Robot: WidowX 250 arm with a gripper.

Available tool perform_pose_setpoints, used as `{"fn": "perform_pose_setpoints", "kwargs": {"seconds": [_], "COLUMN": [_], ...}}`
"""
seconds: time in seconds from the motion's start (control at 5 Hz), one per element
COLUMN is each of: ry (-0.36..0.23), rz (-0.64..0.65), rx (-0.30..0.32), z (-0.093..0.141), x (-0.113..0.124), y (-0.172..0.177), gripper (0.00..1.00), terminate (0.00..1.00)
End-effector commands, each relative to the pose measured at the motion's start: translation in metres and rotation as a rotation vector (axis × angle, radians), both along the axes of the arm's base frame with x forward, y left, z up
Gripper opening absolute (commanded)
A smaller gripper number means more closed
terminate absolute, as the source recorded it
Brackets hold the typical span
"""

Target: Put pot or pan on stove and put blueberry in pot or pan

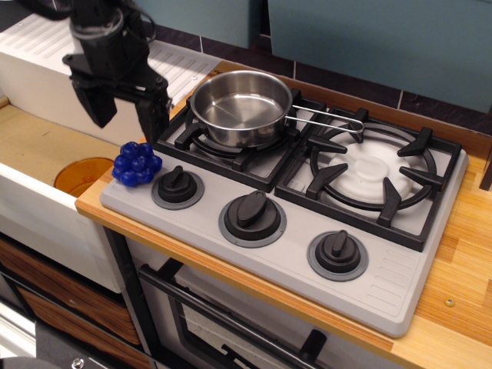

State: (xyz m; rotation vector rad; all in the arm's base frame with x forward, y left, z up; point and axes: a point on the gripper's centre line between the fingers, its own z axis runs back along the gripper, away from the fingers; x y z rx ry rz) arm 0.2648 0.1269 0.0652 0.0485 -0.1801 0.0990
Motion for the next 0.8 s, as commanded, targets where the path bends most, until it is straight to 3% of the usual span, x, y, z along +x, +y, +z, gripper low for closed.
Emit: {"fn": "perform_pose_setpoints", "kwargs": {"seconds": [0.0,0.6], "ry": [-0.085,-0.131], "rz": [0.010,0.016], "rx": [0.006,-0.019], "z": [0.000,-0.017], "x": [0.001,-0.002], "y": [0.002,-0.001], "gripper": [1.00,1.00], "terminate": [0.00,0.00]}}
